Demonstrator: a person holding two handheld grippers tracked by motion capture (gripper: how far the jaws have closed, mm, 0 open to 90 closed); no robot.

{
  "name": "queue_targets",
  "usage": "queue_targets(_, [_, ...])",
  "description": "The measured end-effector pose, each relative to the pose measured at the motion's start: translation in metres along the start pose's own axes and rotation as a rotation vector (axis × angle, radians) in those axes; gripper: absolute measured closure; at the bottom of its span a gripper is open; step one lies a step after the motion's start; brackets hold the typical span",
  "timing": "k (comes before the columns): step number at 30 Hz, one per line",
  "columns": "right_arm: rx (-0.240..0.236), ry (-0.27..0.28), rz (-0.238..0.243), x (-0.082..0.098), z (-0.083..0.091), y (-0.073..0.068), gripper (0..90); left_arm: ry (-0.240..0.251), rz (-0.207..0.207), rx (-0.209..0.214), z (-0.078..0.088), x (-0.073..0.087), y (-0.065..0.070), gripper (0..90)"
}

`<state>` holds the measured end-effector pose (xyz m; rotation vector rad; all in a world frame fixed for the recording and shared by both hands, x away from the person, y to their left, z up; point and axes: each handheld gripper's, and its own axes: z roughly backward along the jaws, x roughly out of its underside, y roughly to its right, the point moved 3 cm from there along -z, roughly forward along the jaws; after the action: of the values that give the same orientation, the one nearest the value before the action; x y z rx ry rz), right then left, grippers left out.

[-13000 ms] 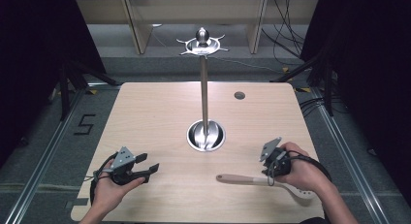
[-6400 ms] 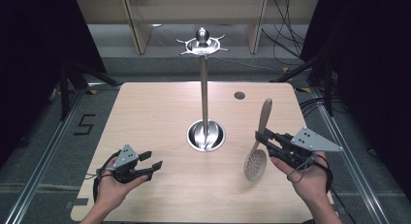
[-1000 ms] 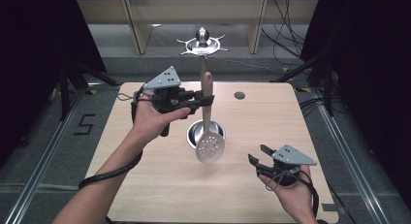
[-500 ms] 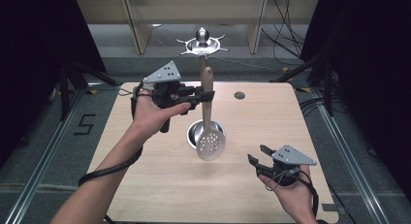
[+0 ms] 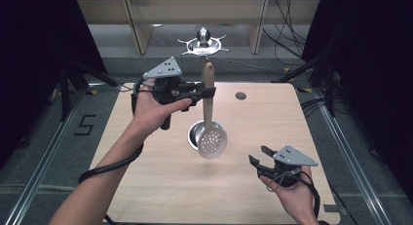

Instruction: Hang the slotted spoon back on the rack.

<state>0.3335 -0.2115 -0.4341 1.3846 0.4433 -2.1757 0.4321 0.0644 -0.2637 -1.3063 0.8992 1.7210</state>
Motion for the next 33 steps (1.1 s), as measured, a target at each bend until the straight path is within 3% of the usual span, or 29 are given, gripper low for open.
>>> queue_targets(3, [0.021,0.003,0.027,-0.0007,0.0012,0.0022,45.6,0.001,0.005,0.002,-0.0008,-0.0012,-0.0006,74.5])
queue_targets(18, [0.019,0.002,-0.023,0.0006,0.0003,-0.0018,45.5,0.004,0.02,0.003,-0.0027,-0.0071,-0.0047,74.5])
queue_targets(33, [0.009,-0.018,-0.016,0.0006,0.0019,-0.001,45.5,0.007,0.038,0.005,-0.004,-0.0084,-0.0095,74.4])
